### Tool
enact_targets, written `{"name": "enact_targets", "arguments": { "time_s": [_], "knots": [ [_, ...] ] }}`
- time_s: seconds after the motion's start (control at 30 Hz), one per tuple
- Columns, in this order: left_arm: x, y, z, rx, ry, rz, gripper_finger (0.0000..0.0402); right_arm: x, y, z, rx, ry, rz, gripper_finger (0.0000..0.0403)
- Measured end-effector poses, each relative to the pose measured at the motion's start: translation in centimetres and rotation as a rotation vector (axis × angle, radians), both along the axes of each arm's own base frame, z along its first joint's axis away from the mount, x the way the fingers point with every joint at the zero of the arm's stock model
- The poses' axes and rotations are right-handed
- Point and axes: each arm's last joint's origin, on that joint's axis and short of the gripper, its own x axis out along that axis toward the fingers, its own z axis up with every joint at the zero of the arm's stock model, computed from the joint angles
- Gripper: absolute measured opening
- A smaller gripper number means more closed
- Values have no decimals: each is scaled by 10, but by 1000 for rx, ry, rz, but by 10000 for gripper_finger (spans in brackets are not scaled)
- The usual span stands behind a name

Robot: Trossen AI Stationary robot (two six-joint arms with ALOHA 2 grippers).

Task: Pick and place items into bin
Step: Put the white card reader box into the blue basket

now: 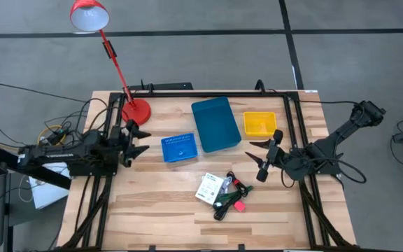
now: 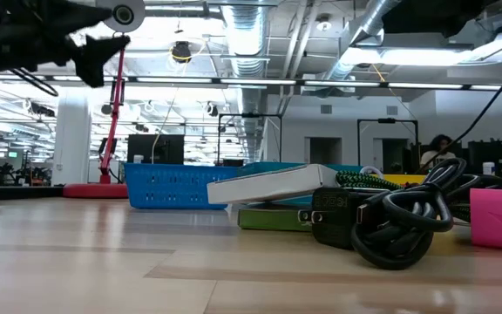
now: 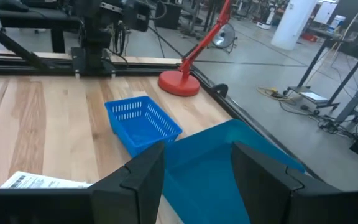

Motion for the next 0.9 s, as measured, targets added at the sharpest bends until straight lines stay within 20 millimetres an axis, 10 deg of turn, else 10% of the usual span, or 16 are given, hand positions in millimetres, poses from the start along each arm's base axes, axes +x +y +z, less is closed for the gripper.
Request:
{"name": "enact_targets", "arguments": {
  "time_s": [0.9],
  "knots": [
    [109, -77, -1, 679, 712, 226, 238, -2, -3, -4, -34, 22, -51, 177]
  ]
}}
